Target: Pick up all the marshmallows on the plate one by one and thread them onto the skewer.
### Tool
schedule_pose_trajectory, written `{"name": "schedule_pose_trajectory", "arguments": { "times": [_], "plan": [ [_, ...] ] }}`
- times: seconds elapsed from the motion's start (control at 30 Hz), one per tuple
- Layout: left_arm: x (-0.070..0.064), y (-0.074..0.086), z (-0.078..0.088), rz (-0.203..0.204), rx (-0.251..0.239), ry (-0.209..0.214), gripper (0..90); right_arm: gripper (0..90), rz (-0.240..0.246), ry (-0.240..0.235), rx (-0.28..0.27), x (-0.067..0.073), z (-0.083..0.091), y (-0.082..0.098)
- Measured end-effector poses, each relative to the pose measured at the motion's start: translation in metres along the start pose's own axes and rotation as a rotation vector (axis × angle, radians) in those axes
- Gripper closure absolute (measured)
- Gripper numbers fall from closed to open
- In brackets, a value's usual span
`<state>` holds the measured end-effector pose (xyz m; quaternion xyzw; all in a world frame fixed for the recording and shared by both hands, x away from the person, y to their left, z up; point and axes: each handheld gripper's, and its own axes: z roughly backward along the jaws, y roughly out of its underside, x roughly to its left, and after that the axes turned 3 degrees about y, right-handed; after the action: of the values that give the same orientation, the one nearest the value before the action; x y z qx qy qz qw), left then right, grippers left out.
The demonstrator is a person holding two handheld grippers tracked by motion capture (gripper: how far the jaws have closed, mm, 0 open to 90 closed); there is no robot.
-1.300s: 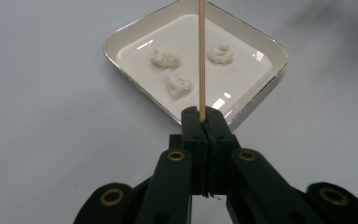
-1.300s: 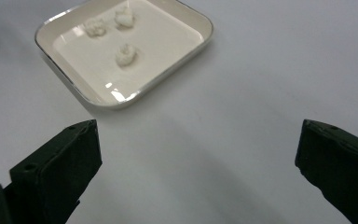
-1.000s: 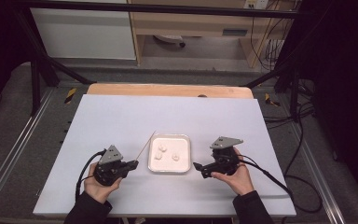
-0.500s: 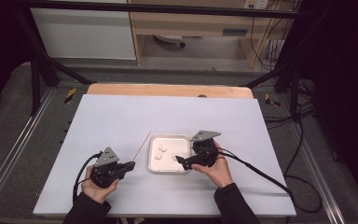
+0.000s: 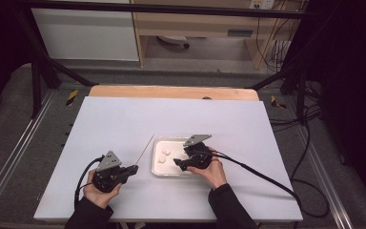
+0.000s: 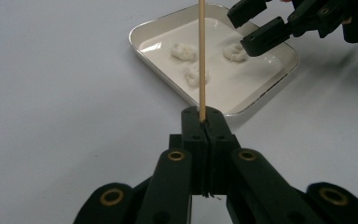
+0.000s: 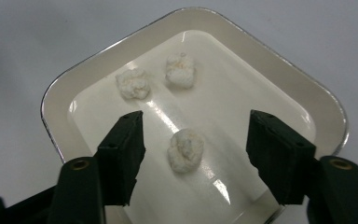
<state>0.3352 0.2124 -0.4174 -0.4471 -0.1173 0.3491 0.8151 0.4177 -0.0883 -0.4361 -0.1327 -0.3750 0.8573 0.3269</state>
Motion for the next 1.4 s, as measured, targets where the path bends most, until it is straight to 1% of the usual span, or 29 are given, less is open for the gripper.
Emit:
{"name": "schedule_pose_trajectory", "arguments": {
  "times": [0.07,0.1,0.23,0.43,0.67,1.0,1.1,1.17,1.27,1.4],
  "plan": [
    [0.0,0.0,-0.001,-0.002,0.003,0.002,88.5,45.3,0.005,-0.002,0.002,0.0,-0.002,0.001],
    [0.0,0.0,-0.001,-0.001,0.001,0.002,88.5,47.5,0.001,0.003,0.002,0.001,-0.002,0.002],
    [-0.001,0.0,0.0,-0.002,-0.002,0.003,88.5,55.3,-0.017,-0.006,0.002,0.001,-0.005,0.003],
    [-0.001,0.0,-0.001,-0.001,0.001,0.004,88.5,61.3,-0.008,-0.011,0.015,0.002,-0.01,0.007],
    [-0.001,0.0,-0.002,-0.003,0.004,0.006,88.5,68.9,-0.005,-0.003,0.01,0.002,-0.01,0.008],
    [-0.002,0.0,-0.002,-0.005,0.001,0.008,88.5,74.3,-0.027,-0.018,-0.005,0.001,-0.009,0.011],
    [-0.003,0.0,-0.002,-0.007,-0.003,0.01,88.5,74.9,-0.032,-0.026,-0.024,-0.001,-0.004,0.009],
    [-0.004,0.0,-0.002,-0.01,-0.004,0.011,88.5,75.0,-0.041,-0.036,-0.042,-0.001,0.002,0.008],
    [-0.006,-0.001,-0.002,-0.011,-0.007,0.017,88.5,75.1,-0.045,-0.051,-0.073,-0.002,0.015,0.004],
    [-0.01,-0.001,-0.004,-0.016,-0.01,0.027,88.5,75.0,-0.06,-0.084,-0.135,-0.004,0.034,0.0]
  ]
}}
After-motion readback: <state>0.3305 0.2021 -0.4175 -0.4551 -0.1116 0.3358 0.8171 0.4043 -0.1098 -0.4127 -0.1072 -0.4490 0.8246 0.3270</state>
